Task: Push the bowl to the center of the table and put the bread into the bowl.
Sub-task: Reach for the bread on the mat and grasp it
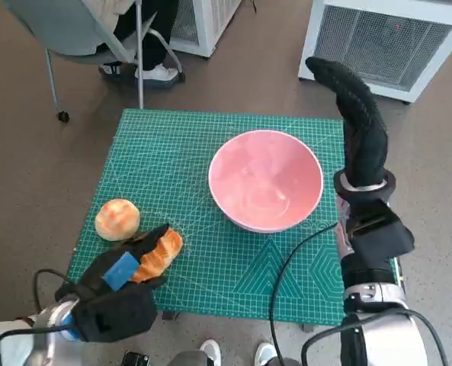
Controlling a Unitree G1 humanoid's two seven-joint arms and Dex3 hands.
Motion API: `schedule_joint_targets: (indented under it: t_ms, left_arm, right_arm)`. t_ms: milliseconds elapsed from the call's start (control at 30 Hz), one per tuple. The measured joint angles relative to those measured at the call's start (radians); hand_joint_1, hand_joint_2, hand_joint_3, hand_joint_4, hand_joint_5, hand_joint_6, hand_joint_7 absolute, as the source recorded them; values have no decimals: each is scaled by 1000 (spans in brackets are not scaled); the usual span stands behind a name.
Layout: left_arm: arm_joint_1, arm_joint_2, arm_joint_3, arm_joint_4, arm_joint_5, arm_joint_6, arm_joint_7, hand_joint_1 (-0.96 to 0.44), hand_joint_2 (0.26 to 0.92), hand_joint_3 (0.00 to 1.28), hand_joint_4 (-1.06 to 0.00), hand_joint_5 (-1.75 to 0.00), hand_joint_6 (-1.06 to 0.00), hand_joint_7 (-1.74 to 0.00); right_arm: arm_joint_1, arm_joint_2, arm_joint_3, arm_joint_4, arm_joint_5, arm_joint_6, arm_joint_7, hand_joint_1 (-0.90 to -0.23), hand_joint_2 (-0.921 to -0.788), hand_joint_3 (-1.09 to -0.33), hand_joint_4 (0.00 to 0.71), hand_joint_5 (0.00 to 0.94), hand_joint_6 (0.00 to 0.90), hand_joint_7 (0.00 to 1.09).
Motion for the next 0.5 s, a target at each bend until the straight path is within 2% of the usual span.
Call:
schedule_joint_targets:
  t_ms: [300,433,500]
  left_arm:
    - [-54,-50,-22,106,27,-1,86,-385,921,205,-221,-13,-226,-16]
    - [-66,-67,-28,142,28,-9,114,-275,921,172,-363,-22,-318,-32]
    - [-73,-76,-30,161,28,-15,128,-201,921,161,-481,-28,-404,-43]
  right_arm:
    - [5,1,4,-1,17,-2,1,-562,-921,-787,389,5,186,379]
    - [11,2,5,-3,17,-2,1,-561,-921,-787,390,4,187,377]
    - [13,3,5,-6,17,-2,1,-561,-921,-787,390,4,188,376]
